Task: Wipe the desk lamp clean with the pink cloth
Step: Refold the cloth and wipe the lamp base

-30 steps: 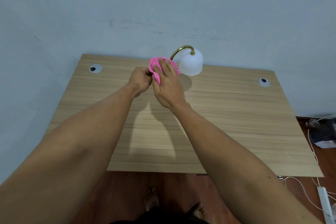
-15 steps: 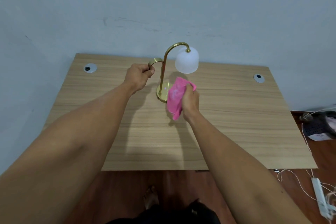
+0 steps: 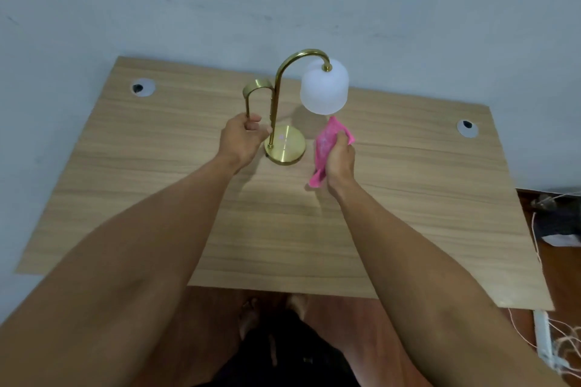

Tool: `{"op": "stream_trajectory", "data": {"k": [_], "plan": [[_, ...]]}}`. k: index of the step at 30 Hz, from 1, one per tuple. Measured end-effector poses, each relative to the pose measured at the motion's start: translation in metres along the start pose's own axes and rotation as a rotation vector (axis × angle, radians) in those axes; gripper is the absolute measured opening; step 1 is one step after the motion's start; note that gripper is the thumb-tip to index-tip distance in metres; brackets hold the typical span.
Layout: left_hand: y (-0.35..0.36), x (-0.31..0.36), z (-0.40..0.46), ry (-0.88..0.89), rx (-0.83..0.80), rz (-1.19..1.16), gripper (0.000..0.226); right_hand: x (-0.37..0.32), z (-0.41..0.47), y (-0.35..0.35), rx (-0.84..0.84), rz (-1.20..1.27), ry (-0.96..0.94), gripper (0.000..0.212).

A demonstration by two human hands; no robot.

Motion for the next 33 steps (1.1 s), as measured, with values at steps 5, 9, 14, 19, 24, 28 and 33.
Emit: {"op": "stream_trajectory", "data": {"k": [5, 9, 14, 19, 24, 28, 33], "plan": [[0.021, -0.014, 0.008, -0.010, -0.009, -0.039, 0.046, -0.012, 0.039, 0.032, -0.150, -0.102, -0.073, 0.068], [0.028, -0.012, 0.013, 0.051, 0.042, -0.064, 0.032, -0.012, 0.051, 0.075, -0.285, -0.310, -0.219, 0.037], [0.035, -0.002, 0.017, 0.183, 0.090, 0.073, 0.024, 0.018, 0.058, 0.107, -0.398, -0.665, -0.443, 0.054], [0.031, 0.001, 0.018, 0.253, 0.084, 0.176, 0.030, 0.049, 0.070, 0.106, -0.373, -1.217, -0.824, 0.071], [0.032, -0.001, 0.019, 0.251, 0.063, 0.172, 0.037, 0.055, 0.060, 0.098, -0.349, -1.279, -0.993, 0.066], [0.034, -0.001, 0.018, 0.284, 0.074, 0.208, 0.037, 0.068, 0.044, 0.097, -0.299, -1.208, -0.996, 0.069], [0.034, -0.001, 0.019, 0.329, 0.058, 0.293, 0.040, 0.067, 0.051, 0.107, -0.252, -1.246, -0.993, 0.067]]}}
Point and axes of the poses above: each hand's wrist, its own z-axis towards the middle knuckle, its own y-axis out of the palm, x = y × z, the point moved 6 cm from there along z, towards the middle knuckle, and after that the axes turned 9 degrees about y, right-handed, at the moved point
